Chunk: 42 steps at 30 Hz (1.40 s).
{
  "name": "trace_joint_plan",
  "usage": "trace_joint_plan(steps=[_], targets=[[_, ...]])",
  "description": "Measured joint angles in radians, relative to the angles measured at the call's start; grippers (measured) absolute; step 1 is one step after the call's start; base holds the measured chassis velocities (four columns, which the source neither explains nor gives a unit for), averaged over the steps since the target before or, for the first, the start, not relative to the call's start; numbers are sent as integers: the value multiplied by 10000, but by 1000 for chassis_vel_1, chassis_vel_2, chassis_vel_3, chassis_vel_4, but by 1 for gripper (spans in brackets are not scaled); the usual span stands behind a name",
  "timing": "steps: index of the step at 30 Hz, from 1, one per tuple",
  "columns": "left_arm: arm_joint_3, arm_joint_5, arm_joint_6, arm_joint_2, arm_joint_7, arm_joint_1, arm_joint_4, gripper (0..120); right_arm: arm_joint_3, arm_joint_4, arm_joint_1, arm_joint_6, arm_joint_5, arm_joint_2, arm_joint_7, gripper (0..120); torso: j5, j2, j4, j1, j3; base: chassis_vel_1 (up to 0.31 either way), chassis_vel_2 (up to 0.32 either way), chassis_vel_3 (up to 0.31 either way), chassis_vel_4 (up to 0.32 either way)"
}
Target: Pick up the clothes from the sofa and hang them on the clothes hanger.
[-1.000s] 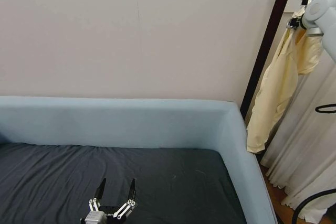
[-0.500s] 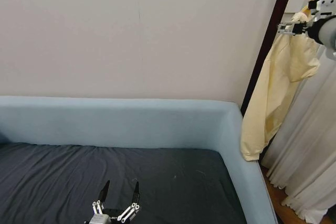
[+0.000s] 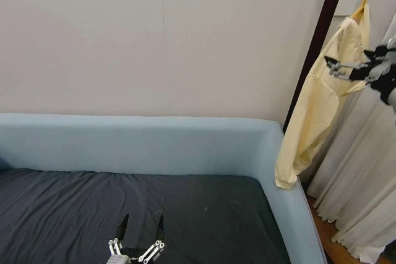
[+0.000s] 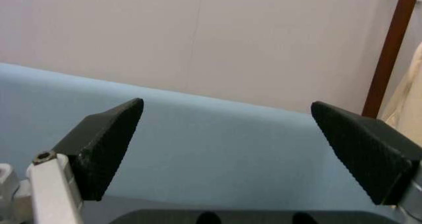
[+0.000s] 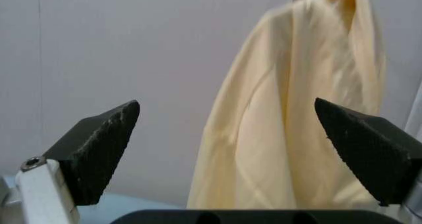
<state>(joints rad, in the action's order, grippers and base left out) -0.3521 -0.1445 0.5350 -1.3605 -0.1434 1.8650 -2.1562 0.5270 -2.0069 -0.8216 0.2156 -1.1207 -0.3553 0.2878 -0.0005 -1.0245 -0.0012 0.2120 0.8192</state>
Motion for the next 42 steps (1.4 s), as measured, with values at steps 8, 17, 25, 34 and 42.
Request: trace_joint_plan(steps=[8,17,25,34,42], targets=[[-58,-16,61,-134,3,-151,298,100,3329,-603,-5909,-2092,2268,-2477,-1628,100,6,1,-5,0,0,0,0,0,0],[-196,-90,116,-29,-164,-258,761,100,4150,-1084,-9709,-4404,5199,-6300,-3041,100,2,-1,-8,0,-2,0,0,0,0],[-292,-69,251,117,-186,-109,957,100,3472,-1014,-10598,-5902,6914,-8221,-3423,100,0,-1,-1,0,0,0,0,0,0],[-410,-14,418,81,-143,-47,1006,100,3032,-1395,-10813,-6210,7587,-8545,-3384,100,2,-1,-1,0,0,0,0,0,0],[-419,-85,524,38,27,1,997,100,2631,-1282,-10906,-6487,7991,-8795,-3406,100,4,-1,-4,0,1,0,0,0,0]])
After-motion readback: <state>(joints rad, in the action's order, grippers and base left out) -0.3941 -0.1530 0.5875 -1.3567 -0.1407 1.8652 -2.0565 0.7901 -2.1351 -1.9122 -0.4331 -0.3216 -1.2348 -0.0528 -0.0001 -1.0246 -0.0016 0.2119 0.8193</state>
